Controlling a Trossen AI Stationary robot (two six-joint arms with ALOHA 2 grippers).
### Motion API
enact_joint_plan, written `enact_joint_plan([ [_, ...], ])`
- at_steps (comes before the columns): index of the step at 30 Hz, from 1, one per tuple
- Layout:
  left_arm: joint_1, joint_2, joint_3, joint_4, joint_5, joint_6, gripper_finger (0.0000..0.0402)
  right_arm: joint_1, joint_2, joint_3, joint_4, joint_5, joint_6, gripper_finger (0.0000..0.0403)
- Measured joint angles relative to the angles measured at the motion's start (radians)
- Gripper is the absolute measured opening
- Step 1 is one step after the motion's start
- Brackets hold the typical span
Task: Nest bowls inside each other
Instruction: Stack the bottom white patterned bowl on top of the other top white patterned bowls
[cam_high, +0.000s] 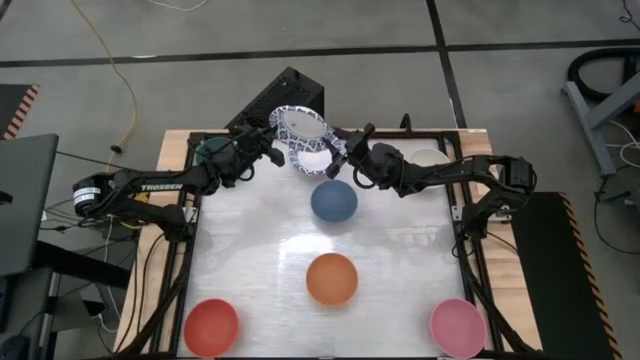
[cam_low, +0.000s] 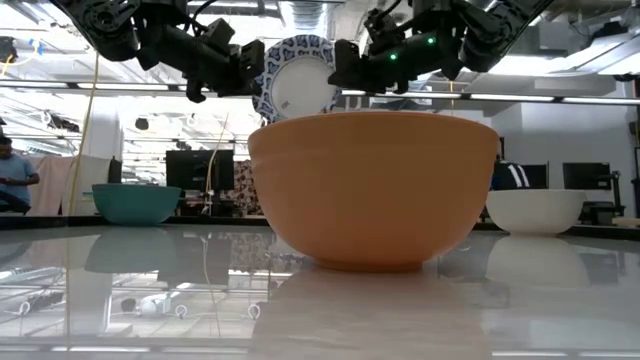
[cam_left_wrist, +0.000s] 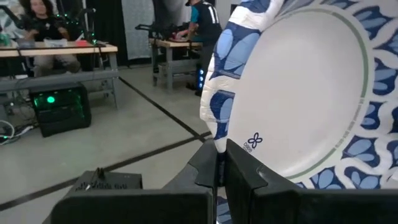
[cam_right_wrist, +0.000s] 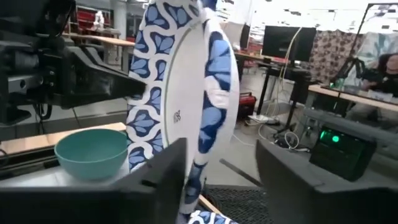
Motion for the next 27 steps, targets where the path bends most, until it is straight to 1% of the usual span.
enact_joint_plan([
  [3, 0.000, 0.000, 0.000, 0.000, 0.002, -0.018, 0.0000, -0.001, 0.000, 0.000, -0.016, -0.012, 0.018, 0.0138],
  [7, 0.001, 0.000, 0.000, -0.003, 0.067, -0.016, 0.0000, -0.007, -0.001, 0.000, -0.042, -0.054, 0.063, 0.0034],
  [8, 0.001, 0.000, 0.000, -0.004, 0.084, -0.016, 0.0000, -0.011, -0.001, 0.000, -0.044, -0.070, 0.069, 0.0019],
  [9, 0.001, 0.000, 0.000, -0.007, 0.097, -0.016, 0.0000, -0.012, -0.001, 0.000, -0.047, -0.078, 0.081, 0.0014],
  [12, 0.001, 0.000, 0.000, -0.022, 0.103, -0.016, 0.0000, -0.013, -0.002, 0.000, -0.063, -0.080, 0.140, 0.0016],
  [14, 0.001, 0.000, 0.000, -0.042, 0.109, 0.009, 0.0003, -0.022, -0.002, 0.000, -0.079, -0.082, 0.189, 0.0012],
  [17, 0.001, 0.000, 0.000, -0.077, 0.147, 0.060, 0.0026, -0.043, -0.002, 0.000, -0.117, -0.096, 0.290, 0.0006],
  [19, 0.000, 0.000, 0.000, -0.104, 0.161, 0.076, 0.0054, -0.068, -0.002, 0.000, -0.160, -0.113, 0.373, 0.0007],
  [21, 0.000, 0.000, 0.000, -0.127, 0.165, 0.078, 0.0088, -0.097, -0.002, 0.000, -0.211, -0.158, 0.449, 0.0007],
  [25, 0.000, 0.000, 0.000, -0.166, 0.161, 0.101, 0.0165, -0.173, -0.002, 0.000, -0.308, -0.306, 0.587, 0.0006],
  [27, 0.000, 0.000, 0.000, -0.191, 0.141, 0.102, 0.0203, -0.211, -0.002, 0.000, -0.341, -0.375, 0.637, 0.0006],
])
